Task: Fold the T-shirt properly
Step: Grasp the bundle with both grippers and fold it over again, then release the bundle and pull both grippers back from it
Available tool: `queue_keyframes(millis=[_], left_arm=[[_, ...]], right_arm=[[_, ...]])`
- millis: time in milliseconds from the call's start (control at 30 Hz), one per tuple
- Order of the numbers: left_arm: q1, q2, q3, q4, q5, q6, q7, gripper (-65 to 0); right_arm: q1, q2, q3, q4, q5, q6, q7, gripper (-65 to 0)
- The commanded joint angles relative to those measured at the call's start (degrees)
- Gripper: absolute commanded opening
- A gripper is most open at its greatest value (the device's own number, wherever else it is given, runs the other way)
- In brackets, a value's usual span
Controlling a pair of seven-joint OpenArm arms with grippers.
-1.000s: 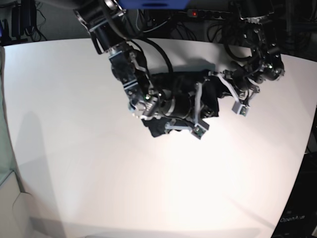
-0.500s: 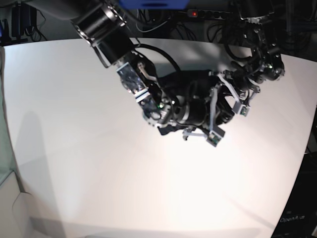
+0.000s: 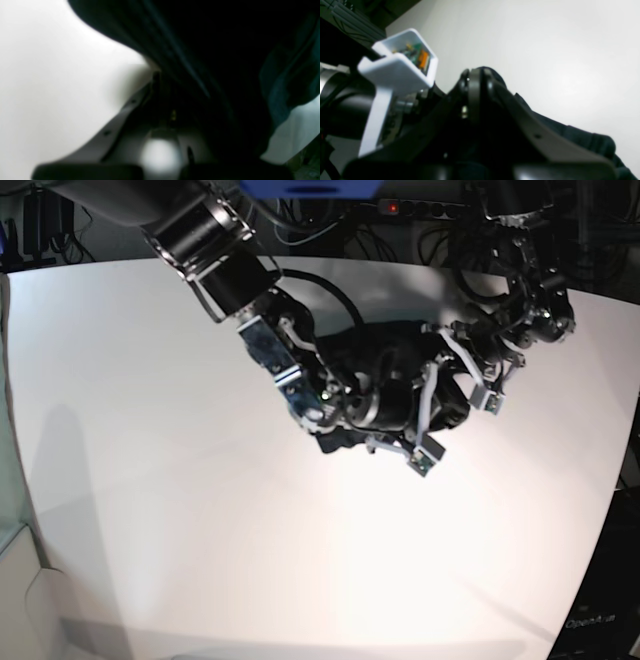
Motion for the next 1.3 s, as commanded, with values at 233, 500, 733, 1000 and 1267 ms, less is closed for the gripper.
queue_keyframes(millis=[233, 500, 733, 1000, 1267], left_arm=[[1.3, -3.4, -0.5, 0.9, -0.3, -0.1, 0.5, -65.0], [3.2, -8.5, -4.5, 0.9, -10.0, -0.1, 0.5, -65.0], [4.5, -11.1, -4.9, 0.8, -11.4, -0.1, 0.5, -65.0], [4.2, -10.3, -4.5, 4.1, -11.4, -0.1, 0.8, -65.0], [2.8, -8.7, -5.0, 12.9, -11.4, -0.1, 9.5, -65.0]], right_arm=[[-1.1, -0.9, 0.0, 2.5, 1.1, 0.5, 1.7, -38.0], [-0.8, -0.7, 0.2, 5.7, 1.1, 0.4, 2.0, -37.6], [-1.9, 7.7, 1.1, 14.4, 1.2, 0.1, 1.7, -37.6], [-4.6, 15.2, 10.5, 14.6, 1.2, 0.5, 2.0, -37.8], [-6.9, 15.5, 13.7, 14.3, 1.0, 0.6, 2.1, -40.8]])
